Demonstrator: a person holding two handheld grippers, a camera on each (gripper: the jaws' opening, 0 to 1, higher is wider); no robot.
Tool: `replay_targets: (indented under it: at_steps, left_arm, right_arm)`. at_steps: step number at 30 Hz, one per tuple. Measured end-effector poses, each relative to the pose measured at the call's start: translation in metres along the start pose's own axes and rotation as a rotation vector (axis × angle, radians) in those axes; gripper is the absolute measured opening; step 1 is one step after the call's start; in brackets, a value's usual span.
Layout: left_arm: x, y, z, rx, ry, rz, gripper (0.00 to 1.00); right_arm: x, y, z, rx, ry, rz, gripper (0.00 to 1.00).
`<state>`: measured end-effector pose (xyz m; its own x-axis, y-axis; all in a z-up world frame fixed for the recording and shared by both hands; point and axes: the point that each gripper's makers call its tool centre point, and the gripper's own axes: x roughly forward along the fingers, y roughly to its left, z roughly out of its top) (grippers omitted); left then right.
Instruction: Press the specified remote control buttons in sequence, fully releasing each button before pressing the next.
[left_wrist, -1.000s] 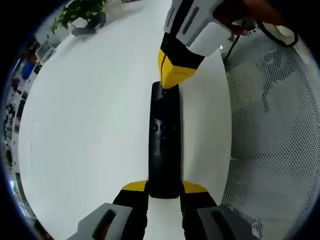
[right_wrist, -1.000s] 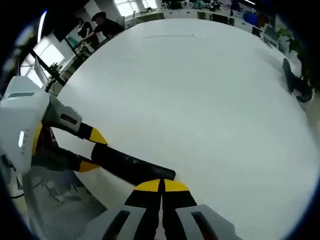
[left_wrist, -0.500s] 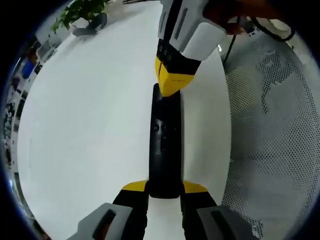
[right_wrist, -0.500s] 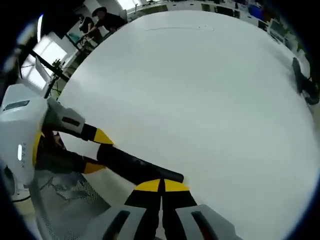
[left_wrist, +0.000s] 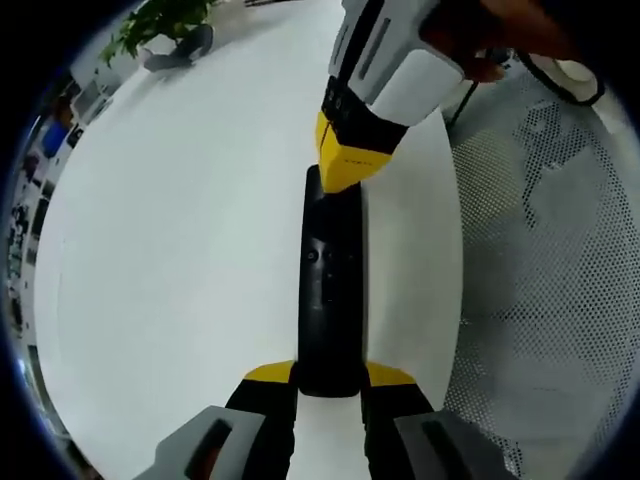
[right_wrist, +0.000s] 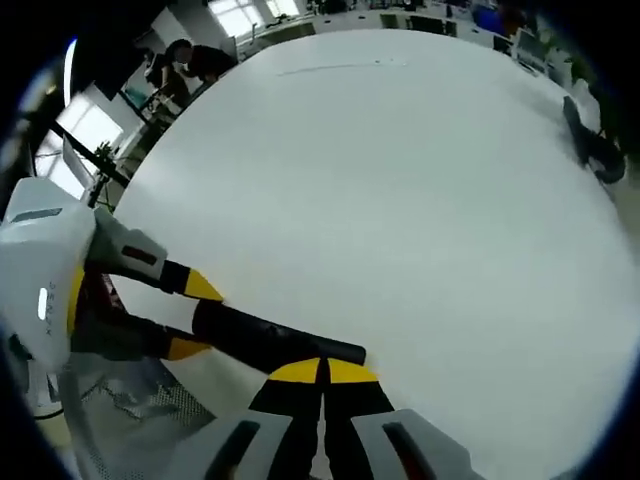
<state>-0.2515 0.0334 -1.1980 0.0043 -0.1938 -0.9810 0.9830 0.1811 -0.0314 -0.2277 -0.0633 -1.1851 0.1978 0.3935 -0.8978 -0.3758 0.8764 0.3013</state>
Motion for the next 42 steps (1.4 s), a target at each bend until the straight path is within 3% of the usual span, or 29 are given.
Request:
replay_targets:
  at_steps: [5,10,13,17,42]
  left_arm:
    - [0.0,0.0,0.0,-0.007,-0.002,0.0,0.24]
    - [0.0,0.0,0.0,-0.005,0.006,0.0,0.24]
    - [0.0,-0.001,0.0,-0.005,-0.008,0.001,0.24]
    - [-0.001,-0.001,0.0,-0.006,-0.025,0.0,0.24]
    - [0.0,0.0,0.0,-0.005,-0.016,-0.008,0.24]
  right_arm:
    - [0.001,0.0,0.001,-0.001,0.003,0.001,0.0]
    - [0.001,0.002,0.002,-0.047,0.054,0.006,0.0]
    - [0.003,0.004,0.004,-0.05,0.039,0.012,0.0]
    - [0.006,0.009,0.003,-0.064,0.065,0.024,0.0]
    - [0.007,0.011,-0.001,-0.044,0.109,0.009,0.0]
